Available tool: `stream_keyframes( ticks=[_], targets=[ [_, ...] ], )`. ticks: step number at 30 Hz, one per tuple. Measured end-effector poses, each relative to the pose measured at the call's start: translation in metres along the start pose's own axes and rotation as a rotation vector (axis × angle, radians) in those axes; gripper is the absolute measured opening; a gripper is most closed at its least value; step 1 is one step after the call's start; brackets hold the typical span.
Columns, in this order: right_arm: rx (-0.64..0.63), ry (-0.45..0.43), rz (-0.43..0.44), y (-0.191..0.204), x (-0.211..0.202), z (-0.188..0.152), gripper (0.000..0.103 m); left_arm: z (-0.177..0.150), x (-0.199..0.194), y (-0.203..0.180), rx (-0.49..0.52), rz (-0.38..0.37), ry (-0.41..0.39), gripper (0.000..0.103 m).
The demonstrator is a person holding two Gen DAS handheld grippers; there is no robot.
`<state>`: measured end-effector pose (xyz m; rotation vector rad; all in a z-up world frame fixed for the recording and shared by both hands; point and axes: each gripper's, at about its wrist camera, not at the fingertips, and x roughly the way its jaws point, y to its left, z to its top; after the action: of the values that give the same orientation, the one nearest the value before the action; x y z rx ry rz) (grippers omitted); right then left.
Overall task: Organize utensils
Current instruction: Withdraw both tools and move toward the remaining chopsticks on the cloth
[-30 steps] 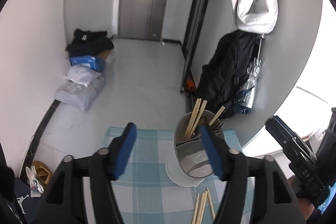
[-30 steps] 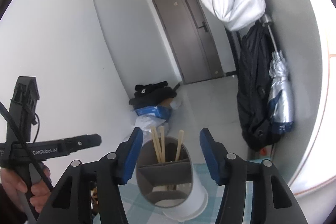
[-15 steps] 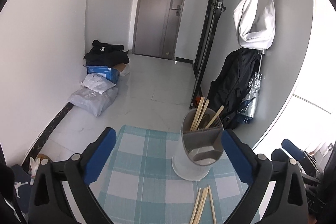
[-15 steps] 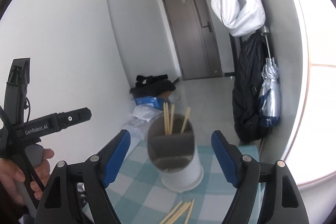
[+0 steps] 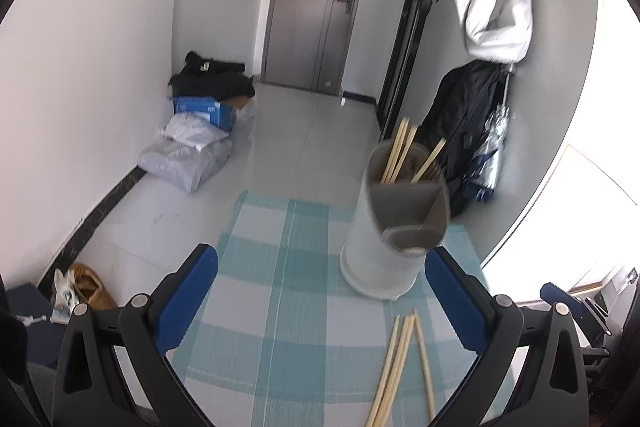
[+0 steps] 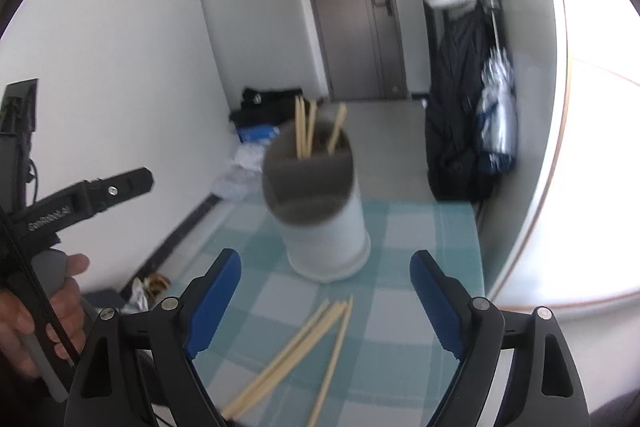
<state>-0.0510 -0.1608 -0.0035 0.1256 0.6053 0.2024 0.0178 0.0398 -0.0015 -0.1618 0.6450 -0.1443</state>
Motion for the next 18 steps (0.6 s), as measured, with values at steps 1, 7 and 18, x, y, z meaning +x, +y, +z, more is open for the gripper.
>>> stream_keyframes(
  ticks=[1,7,18],
  targets=[
    [0.005,0.023,-0.002,-0.001,0.003,-0.004,0.087,-0.005,0.005,0.003,-0.007,0.005,0.019,0.102],
    [0.018,0.201,-0.048,-0.011,0.034,-0.026,0.087,-0.022,0.021,0.018,-0.04,0.018,0.083,0.102],
    [-0.068,0.473,-0.083,-0.018,0.107,-0.048,0.072,-0.022,0.036,0.032,-0.09,-0.004,0.157,0.102]
  ],
)
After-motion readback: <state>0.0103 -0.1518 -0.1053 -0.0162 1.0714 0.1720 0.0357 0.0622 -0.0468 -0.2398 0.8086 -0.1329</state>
